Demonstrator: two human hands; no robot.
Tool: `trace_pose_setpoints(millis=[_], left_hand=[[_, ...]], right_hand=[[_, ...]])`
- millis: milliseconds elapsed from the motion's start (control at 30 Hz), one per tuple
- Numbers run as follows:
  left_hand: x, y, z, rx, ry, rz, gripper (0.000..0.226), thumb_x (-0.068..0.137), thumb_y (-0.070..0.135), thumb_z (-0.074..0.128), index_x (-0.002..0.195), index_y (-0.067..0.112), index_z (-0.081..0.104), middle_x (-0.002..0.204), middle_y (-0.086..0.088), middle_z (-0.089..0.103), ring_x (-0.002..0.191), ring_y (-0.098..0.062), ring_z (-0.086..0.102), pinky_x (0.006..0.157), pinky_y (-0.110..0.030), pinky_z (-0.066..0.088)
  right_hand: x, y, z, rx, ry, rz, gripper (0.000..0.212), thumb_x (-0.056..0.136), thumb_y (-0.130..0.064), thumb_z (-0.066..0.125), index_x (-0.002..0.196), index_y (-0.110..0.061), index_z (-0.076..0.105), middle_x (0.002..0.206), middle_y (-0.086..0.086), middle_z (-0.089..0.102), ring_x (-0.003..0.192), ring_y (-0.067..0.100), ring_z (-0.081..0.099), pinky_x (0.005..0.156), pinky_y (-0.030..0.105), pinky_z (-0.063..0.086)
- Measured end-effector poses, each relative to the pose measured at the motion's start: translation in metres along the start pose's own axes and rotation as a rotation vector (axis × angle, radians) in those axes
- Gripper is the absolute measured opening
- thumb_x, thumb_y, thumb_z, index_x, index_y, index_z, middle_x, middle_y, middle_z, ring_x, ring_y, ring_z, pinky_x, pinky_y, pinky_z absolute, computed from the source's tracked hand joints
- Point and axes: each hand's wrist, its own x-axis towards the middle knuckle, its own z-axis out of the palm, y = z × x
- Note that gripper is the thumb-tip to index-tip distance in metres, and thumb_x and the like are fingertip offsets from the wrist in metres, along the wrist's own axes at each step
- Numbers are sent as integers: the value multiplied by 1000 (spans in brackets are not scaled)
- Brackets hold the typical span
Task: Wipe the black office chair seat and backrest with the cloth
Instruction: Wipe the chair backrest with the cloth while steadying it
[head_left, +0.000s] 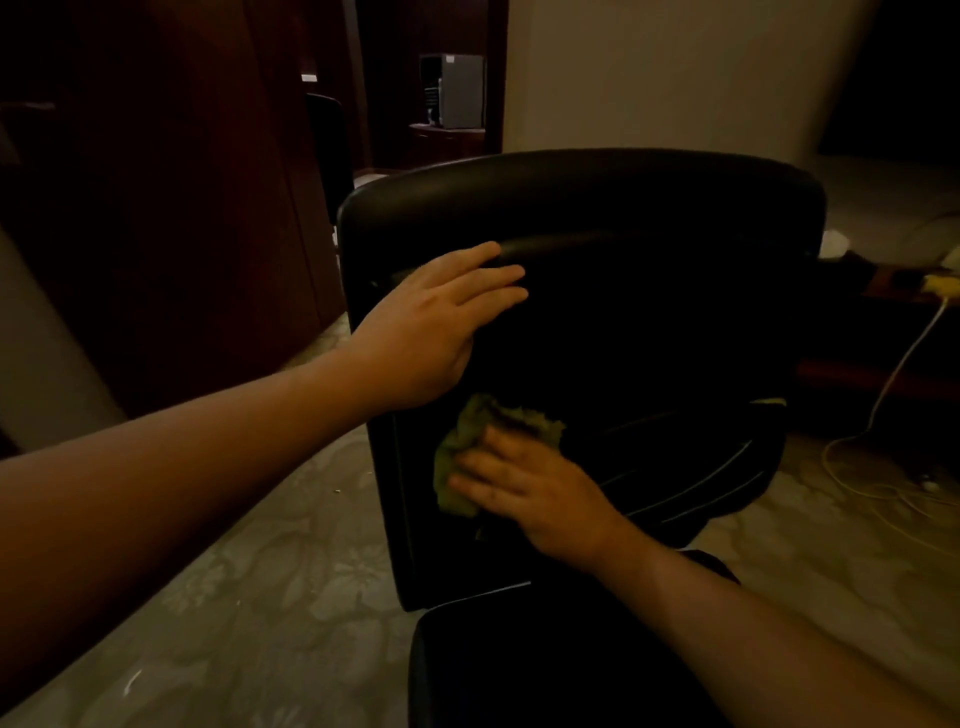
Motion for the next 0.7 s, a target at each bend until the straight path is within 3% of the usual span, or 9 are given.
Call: trace_pose_setpoints(millis=[67,167,233,333,400,500,600,700], left_hand=[[-6,6,15,69,24,-2,56,99,30,34,152,16,46,164,-5,37,157,-29,17,128,-46,10],[-19,14,39,123,49,-10,58,100,27,37,157,15,37,167,-5,30,158,-29,11,129,-45,4],[-21,16,48,99,57,-20,59,100,25,37,158,14,35,168,-5,28,159,-28,10,129,-42,2],[-14,19,52,63,51,-31,59,100,25,34,158,14,34,169,-5,26,159,-26,7,128,-40,0],[-8,22,55,57,49,-29,60,100,25,35,158,13,35,169,-5,25,159,-26,6,128,-41,-1],[-5,27,64,89,79,-66,60,99,26,36,158,12,36,169,-6,26,159,-28,7,129,-42,-1],[-6,32,72,125,111,-83,59,102,29,33,158,11,34,168,-7,26,159,-29,8,129,-46,3],[-7,33,74,162,123,-80,57,106,32,28,159,11,33,168,-7,26,159,-30,10,128,-47,5]], right_hand=[[-25,-1,1,-23,-150,-98,52,100,-17,50,151,-27,43,159,-3,37,153,22,16,115,40,31],[-36,31,-23,-61,-200,-176,43,103,-20,50,145,-25,51,155,-1,45,150,21,29,113,37,34],[-30,62,-46,-117,-62,-31,41,101,-15,49,140,-22,57,150,4,50,145,25,36,115,39,34],[-18,93,-70,-151,187,380,44,98,-6,47,140,-14,57,150,12,48,144,37,34,119,49,28],[-15,88,-58,-131,237,502,47,97,-5,44,142,-13,55,152,13,46,146,40,32,118,55,25],[-38,54,-16,-58,111,294,45,100,-10,40,143,-17,53,153,8,43,146,35,31,122,49,20],[-80,27,11,-69,-150,22,50,98,-16,54,147,-24,48,157,2,41,151,26,22,122,44,21],[-88,29,4,-150,-239,-92,49,98,-20,53,146,-24,50,153,-1,48,148,21,27,121,36,17]])
